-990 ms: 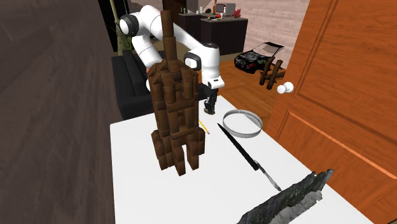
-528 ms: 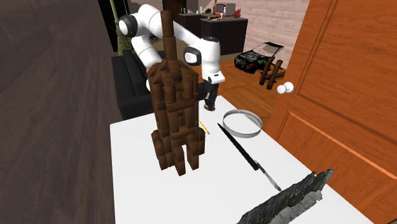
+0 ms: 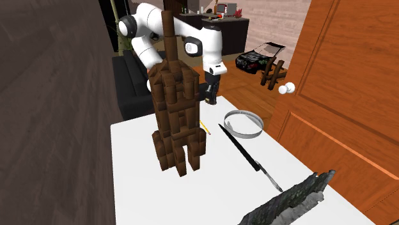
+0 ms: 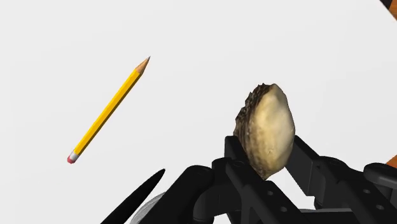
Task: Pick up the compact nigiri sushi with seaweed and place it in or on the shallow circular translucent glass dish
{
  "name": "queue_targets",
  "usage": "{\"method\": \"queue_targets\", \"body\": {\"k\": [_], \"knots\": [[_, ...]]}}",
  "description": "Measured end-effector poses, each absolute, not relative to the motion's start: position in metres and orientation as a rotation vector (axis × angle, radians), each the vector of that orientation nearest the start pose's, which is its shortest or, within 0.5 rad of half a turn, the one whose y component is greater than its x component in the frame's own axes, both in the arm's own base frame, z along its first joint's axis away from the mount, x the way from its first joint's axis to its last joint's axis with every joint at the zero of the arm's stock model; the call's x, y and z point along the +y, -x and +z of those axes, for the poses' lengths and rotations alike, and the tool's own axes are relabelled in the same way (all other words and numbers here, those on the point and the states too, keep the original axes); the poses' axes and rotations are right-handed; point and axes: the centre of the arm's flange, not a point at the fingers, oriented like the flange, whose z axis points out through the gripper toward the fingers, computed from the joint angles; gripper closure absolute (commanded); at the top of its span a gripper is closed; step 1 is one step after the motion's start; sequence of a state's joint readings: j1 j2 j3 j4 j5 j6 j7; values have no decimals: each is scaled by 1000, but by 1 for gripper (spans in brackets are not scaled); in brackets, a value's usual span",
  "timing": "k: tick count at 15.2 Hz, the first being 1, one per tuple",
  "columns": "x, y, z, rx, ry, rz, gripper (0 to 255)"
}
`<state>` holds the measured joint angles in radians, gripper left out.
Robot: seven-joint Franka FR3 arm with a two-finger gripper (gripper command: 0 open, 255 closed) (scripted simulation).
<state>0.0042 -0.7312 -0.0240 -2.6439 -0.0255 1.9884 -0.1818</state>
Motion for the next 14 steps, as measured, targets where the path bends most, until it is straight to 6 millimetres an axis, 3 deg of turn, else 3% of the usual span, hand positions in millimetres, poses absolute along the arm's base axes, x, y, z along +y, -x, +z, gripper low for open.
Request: {"method": "queue_targets", "body": {"k": [6, 14], "knots": [[-8, -341, 500, -279, 3142, -118, 255], [-8, -442, 506, -279, 3142, -117, 255]]}}
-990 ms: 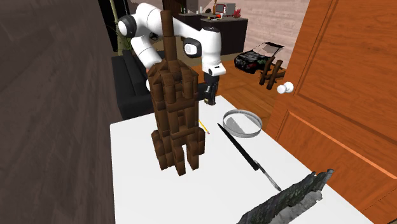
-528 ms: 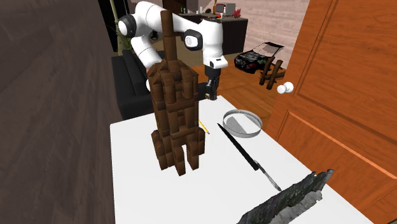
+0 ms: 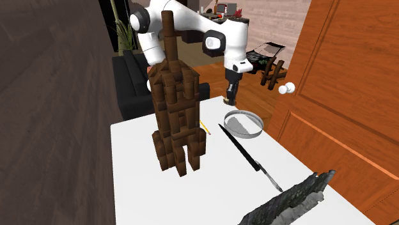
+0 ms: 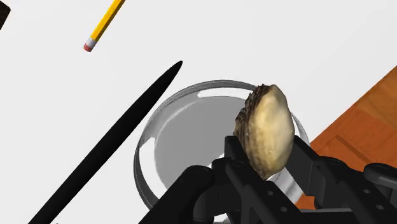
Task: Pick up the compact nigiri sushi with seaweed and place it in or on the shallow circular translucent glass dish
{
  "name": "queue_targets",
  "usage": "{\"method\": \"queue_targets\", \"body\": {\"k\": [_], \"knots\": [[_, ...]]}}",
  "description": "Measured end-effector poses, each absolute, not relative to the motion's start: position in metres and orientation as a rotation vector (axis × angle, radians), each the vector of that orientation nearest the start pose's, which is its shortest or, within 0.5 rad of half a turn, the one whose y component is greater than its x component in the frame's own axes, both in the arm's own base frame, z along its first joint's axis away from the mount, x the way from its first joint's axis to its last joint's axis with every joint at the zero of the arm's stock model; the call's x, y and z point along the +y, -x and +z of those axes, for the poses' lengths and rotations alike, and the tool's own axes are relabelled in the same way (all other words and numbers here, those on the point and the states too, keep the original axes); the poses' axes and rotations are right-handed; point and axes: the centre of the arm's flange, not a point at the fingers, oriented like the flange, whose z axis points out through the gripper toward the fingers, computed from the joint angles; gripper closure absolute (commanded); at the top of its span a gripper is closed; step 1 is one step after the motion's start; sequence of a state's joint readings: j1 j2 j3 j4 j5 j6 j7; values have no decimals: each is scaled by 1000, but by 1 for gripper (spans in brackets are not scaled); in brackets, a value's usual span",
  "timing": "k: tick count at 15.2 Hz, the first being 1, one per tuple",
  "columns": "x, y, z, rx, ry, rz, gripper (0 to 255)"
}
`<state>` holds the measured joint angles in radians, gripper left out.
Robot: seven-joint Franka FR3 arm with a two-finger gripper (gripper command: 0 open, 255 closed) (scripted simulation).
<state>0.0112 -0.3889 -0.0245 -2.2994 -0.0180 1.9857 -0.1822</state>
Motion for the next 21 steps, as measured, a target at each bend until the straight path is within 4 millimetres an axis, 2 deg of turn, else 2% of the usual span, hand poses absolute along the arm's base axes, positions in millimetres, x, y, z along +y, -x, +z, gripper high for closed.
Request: {"method": "queue_targets", "body": {"k": [5, 7, 11, 21], "knots": [[-11, -506, 509, -278, 3142, -116, 255], [-8, -521, 501, -279, 3142, -116, 255], [-10, -528, 484, -279, 3142, -116, 255], [-10, -529, 435, -279, 3142, -116, 255]]}}
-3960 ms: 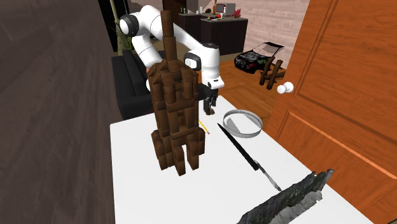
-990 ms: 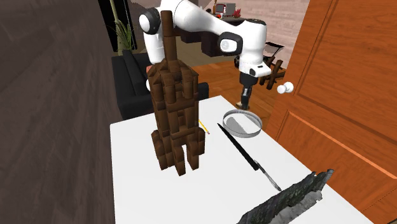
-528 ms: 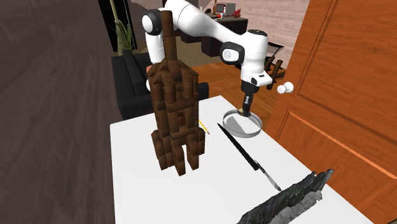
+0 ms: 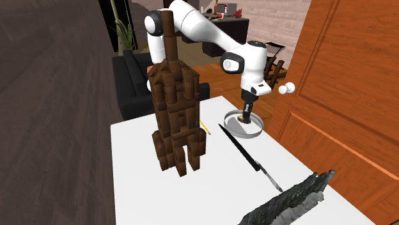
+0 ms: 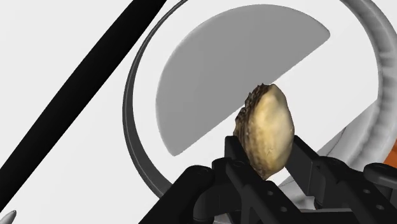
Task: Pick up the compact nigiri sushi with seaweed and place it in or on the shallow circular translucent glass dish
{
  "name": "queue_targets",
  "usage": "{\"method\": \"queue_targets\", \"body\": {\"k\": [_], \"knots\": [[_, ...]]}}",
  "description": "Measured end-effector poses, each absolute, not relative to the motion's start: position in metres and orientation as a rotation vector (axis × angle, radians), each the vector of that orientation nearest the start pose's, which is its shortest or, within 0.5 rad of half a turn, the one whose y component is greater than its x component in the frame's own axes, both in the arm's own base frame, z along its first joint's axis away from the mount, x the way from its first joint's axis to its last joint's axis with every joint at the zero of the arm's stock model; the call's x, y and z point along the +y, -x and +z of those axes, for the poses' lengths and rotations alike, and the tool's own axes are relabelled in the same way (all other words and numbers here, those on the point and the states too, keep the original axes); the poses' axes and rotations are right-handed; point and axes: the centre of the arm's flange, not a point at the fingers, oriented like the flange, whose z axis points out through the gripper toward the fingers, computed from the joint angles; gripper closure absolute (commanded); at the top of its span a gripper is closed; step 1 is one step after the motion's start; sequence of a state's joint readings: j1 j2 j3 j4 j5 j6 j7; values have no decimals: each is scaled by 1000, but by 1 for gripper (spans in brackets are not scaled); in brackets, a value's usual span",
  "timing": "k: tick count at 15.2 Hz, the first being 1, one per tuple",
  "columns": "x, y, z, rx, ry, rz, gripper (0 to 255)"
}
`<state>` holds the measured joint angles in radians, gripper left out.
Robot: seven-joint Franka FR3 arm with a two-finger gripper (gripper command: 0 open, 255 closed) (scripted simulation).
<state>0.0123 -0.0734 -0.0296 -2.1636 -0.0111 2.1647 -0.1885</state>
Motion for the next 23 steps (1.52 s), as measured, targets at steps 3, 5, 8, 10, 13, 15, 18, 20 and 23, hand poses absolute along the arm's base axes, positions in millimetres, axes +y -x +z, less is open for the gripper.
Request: {"method": "queue_targets", "body": {"k": [3, 5, 8, 10, 13, 15, 18, 20, 23], "knots": [[-10, -528, 433, -279, 3142, -116, 255], [-10, -528, 433, -279, 3142, -117, 255], [-10, -528, 433, -279, 3142, -117, 0], [-10, -528, 433, -279, 3142, -117, 0], [-11, -528, 439, -279, 3142, -117, 0], [-8, -527, 460, -279, 3142, -119, 0], [-9, -525, 481, -279, 3142, -119, 0], [-9, -525, 482, -279, 3142, -117, 0], [-9, -525, 483, -279, 3142, -117, 0]]}}
